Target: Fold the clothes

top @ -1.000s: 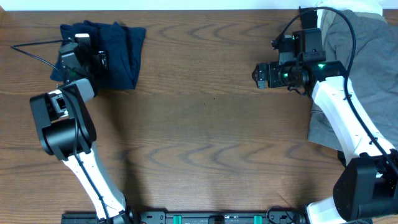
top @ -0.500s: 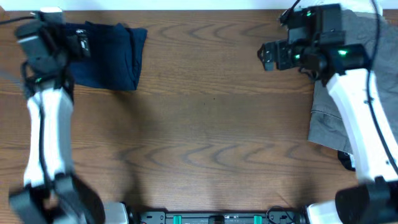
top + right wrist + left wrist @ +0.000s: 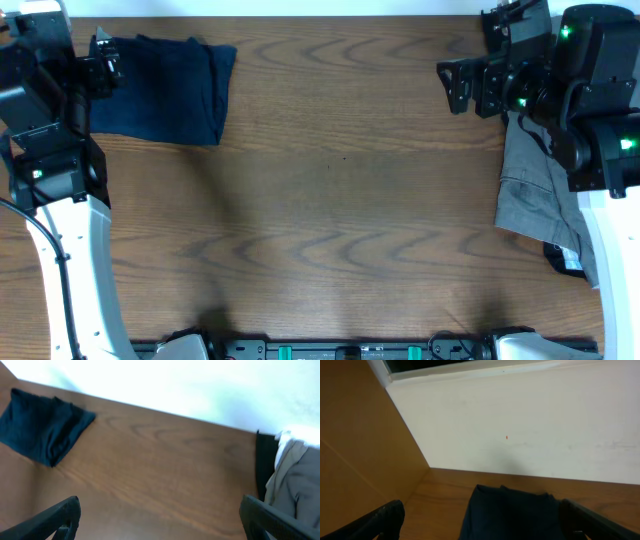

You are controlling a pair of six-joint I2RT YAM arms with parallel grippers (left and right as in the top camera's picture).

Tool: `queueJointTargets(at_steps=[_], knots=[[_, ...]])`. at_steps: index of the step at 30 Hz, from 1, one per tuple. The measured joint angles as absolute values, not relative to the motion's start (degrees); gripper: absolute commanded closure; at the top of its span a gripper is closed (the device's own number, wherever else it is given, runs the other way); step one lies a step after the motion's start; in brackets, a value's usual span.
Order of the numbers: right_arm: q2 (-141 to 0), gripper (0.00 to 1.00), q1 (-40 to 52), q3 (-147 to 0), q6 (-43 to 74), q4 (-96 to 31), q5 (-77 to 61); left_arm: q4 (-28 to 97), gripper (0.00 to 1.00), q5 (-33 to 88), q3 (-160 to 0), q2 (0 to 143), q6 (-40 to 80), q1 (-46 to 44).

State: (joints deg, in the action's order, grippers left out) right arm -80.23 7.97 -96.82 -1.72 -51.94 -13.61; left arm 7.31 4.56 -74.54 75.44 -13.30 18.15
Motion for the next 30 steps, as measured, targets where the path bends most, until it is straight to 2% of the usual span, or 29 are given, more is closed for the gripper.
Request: queueJointTargets(at_steps=[5,11,15,25,30], knots=[[-80.29,0.01,7.97,-96.82,-2.85,-55.88,-11.75,7.81,0.02,4.56,-74.54,75.44,-13.30,18.15],[-75.29,0.01,7.66,-89.89,-7.35,-45.98,-6.96,11.51,0.02,4.56,-74.52,75.44,-13.28,18.15],[-64.69,0.01,5.87,-75.24,-9.52,-35.88,-6.46,15.46,0.02,4.56,-74.50,75.44,-13.28,18.15],[-35.77,0.01,1.50,-27.00,-10.74,-1.83,-5.98,25.65,0.02,4.56,-74.48,75.42,-13.28,18.15],[-23.97,0.01,1.50,-11.99,-9.67,3.49,-5.98,29.52,0.02,4.56,-74.48,75.42,-13.28,18.15]])
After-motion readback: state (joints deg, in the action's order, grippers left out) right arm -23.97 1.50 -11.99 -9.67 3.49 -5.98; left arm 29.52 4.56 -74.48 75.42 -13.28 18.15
